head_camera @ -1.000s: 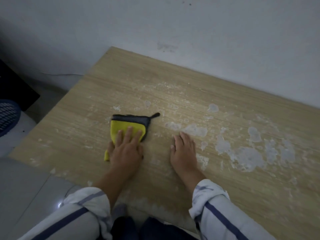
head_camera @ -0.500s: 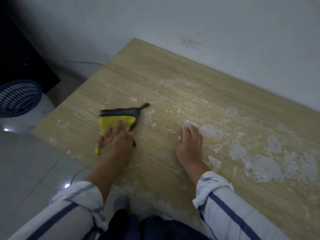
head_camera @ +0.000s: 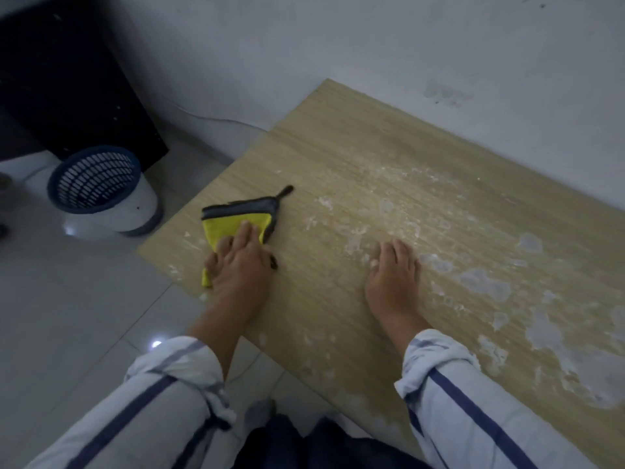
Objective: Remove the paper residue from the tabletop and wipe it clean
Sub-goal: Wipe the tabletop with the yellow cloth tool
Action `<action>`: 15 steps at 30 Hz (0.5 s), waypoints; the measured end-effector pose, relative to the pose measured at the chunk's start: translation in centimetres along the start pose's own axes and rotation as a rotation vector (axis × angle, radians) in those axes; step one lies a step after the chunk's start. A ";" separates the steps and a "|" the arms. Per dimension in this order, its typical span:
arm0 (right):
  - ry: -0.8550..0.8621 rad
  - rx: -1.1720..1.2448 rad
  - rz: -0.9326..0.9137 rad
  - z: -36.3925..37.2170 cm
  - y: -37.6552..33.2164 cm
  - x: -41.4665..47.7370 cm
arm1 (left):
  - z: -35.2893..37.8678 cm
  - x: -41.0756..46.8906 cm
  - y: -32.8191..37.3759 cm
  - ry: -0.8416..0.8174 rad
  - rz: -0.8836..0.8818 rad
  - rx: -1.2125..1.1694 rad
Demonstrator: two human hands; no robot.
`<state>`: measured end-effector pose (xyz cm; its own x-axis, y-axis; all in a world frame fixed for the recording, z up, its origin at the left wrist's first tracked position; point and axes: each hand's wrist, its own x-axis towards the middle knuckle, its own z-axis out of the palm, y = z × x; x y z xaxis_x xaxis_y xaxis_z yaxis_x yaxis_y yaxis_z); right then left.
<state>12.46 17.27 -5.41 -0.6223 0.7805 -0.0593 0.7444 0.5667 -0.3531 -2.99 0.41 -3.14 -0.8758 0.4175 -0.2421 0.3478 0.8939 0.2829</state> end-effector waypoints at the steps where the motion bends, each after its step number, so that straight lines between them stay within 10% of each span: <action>1: 0.009 0.003 0.007 0.1 -0.5 0.2 | -0.3 0.7 -0.1 0.015 -0.009 -0.005; 7: 0.001 0.009 -0.007 1.3 -3.7 1.0 | 2.5 -5.9 2.9 -0.180 0.487 0.109; 15: 0.081 -0.057 0.020 2.3 -4.0 1.1 | -4.6 5.6 -8.2 0.162 -0.072 -0.031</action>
<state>8.29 15.26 -6.22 -0.5870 0.8095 0.0104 0.7708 0.5627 -0.2987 -12.25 -5.38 -2.58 -0.9414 0.3188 -0.1104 0.2743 0.9137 0.2998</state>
